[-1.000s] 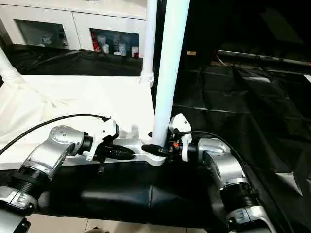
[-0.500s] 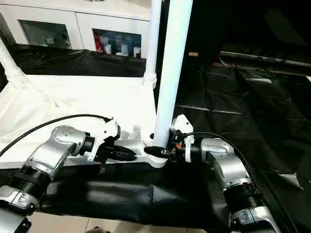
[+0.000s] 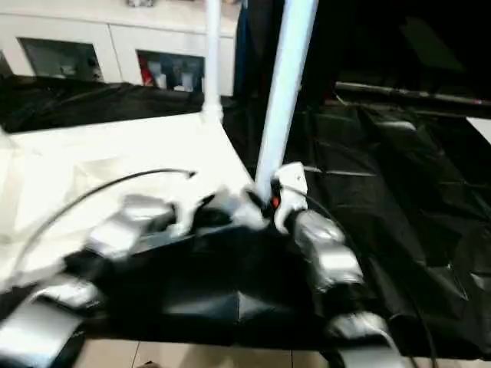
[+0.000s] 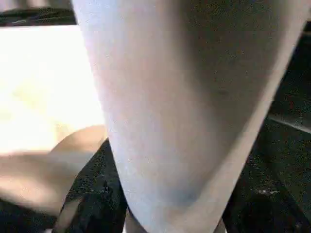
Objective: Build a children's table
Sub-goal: Rotate leg to tighten
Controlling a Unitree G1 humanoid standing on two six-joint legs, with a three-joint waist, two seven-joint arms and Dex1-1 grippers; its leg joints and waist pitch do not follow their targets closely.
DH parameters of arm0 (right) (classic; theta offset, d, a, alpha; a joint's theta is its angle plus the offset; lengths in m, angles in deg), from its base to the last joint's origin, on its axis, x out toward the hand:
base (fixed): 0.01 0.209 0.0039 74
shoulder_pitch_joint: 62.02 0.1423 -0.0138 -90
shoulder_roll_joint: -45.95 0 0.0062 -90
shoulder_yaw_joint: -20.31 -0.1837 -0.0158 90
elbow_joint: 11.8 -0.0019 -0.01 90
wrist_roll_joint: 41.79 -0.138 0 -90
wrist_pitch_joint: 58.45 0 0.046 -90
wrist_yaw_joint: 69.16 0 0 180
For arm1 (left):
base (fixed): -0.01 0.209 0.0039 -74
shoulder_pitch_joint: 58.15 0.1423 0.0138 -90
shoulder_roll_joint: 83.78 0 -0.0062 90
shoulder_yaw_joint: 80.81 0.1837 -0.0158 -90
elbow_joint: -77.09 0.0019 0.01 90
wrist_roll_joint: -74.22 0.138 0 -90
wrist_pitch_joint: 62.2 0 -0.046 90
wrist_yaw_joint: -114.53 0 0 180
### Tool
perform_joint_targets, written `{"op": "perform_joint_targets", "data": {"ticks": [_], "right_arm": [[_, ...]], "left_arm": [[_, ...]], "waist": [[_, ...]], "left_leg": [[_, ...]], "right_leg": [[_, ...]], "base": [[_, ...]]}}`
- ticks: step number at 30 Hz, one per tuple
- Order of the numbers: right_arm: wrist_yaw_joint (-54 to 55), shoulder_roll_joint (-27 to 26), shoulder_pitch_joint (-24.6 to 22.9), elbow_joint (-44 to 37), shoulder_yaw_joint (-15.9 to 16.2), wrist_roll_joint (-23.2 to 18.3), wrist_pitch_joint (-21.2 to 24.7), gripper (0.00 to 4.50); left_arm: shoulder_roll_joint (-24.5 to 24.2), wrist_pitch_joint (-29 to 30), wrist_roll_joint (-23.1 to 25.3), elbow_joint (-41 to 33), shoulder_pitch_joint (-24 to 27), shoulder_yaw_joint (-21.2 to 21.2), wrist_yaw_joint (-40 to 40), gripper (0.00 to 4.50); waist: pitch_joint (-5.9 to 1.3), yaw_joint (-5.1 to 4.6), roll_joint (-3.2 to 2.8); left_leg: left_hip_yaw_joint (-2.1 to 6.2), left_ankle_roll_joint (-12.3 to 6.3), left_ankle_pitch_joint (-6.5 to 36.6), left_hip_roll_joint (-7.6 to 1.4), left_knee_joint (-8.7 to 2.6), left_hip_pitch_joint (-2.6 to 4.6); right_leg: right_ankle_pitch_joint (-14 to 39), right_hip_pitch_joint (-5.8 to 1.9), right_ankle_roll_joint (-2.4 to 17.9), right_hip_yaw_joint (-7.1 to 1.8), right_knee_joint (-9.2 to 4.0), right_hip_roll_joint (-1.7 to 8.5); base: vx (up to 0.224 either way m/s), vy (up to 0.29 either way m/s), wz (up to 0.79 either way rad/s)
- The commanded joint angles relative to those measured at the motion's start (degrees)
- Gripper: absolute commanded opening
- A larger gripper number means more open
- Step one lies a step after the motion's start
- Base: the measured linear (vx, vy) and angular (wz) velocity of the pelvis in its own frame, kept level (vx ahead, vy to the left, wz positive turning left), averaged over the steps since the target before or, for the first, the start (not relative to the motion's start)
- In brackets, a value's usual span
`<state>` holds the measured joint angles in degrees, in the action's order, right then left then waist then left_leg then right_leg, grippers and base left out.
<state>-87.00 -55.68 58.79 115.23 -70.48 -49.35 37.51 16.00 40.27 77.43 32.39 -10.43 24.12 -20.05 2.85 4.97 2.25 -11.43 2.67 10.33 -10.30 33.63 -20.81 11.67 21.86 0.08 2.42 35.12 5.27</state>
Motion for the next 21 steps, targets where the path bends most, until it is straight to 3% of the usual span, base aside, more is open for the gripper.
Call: {"op": "perform_joint_targets", "data": {"ticks": [1,4,6,8,11,12,16,18,21], "right_arm": [[4.62,-1.72,-0.47,4.80,0.02,1.14,1.80,1.96],[5.65,-3.32,0.80,6.32,-0.54,1.07,0.44,1.96],[2.68,-3.22,0.65,5.24,1.05,1.96,-0.51,1.96],[0.54,-3.08,0.37,4.53,2.52,2.57,-1.68,2.52],[-6.69,-1.57,-1.05,0.84,3.66,0.64,-2.73,2.71],[-9.32,-0.64,-1.46,-0.42,3.88,-0.10,-2.17,3.01],[-17.89,2.82,-2.91,-4.48,5.26,-1.96,0.68,3.14],[-25.53,6.52,-4.44,-8.18,6.24,-3.81,2.51,3.14],[-31.84,9.89,-5.71,-11.19,6.70,-5.38,4.45,3.14]], "left_arm": [[1.44,-0.54,1.07,3.31,-1.50,-0.92,-5.68,0.00],[2.23,-2.05,2.04,5.32,-2.50,-0.21,-6.64,0.00],[2.07,-2.43,2.13,5.48,-2.55,0.17,-5.73,0.00],[1.96,-2.97,2.22,6.07,-2.68,0.26,-5.29,0.00],[0.33,-4.09,1.91,5.13,-1.68,0.68,-1.77,0.00],[-0.42,-4.90,1.59,4.86,-1.19,0.77,0.30,0.00],[-2.67,-7.45,0.93,3.45,0.52,1.38,6.03,0.00],[-4.73,-9.62,-0.57,0.67,2.35,1.81,11.87,0.00],[-6.98,-8.24,-3.47,-4.01,4.30,1.96,19.01,0.00]], "waist": [[-3.30,-0.25,-0.61],[-3.40,-0.18,-0.63],[-3.44,-0.01,-0.65],[-3.37,0.03,-0.64],[-3.26,0.17,-0.59],[-3.26,0.04,-0.54],[-3.16,-0.01,-0.42],[-3.13,0.04,-0.45],[-3.25,0.24,-0.58]], "left_leg": [[1.70,2.48,16.49,-2.77,-4.85,1.16],[1.67,1.85,15.22,-2.77,-4.79,0.85],[1.59,0.97,14.23,-2.80,-4.71,0.81],[1.52,0.45,14.21,-2.77,-4.69,0.81],[1.62,-0.39,15.18,-2.90,-4.77,0.62],[1.70,-0.50,15.25,-2.92,-4.85,0.61],[1.64,-1.15,15.67,-3.04,-4.87,0.67],[1.67,-1.41,14.77,-3.11,-4.90,0.57],[1.55,-2.50,13.39,-3.31,-4.72,0.64]], "right_leg": [[13.28,-1.13,10.49,-2.19,-4.87,3.39],[9.48,-1.47,10.90,-2.15,-4.55,3.36],[6.99,-1.66,11.36,-2.12,-4.33,3.35],[6.95,-1.66,11.64,-2.11,-4.39,3.38],[8.80,-1.84,11.16,-2.15,-4.62,3.57],[9.24,-1.82,11.25,-2.09,-4.61,3.57],[11.22,-1.84,11.42,-2.18,-4.88,3.60],[10.45,-1.86,11.85,-2.17,-4.82,3.65],[7.24,-1.84,13.01,-2.15,-4.35,3.57]], "base": [[0.000,0.000,0.00],[0.000,0.000,0.00],[0.000,0.000,0.00],[0.000,0.000,0.00],[0.000,0.000,0.00],[0.000,0.000,0.00],[0.000,0.000,0.00],[0.000,0.000,0.00],[0.000,0.000,0.00]]}}
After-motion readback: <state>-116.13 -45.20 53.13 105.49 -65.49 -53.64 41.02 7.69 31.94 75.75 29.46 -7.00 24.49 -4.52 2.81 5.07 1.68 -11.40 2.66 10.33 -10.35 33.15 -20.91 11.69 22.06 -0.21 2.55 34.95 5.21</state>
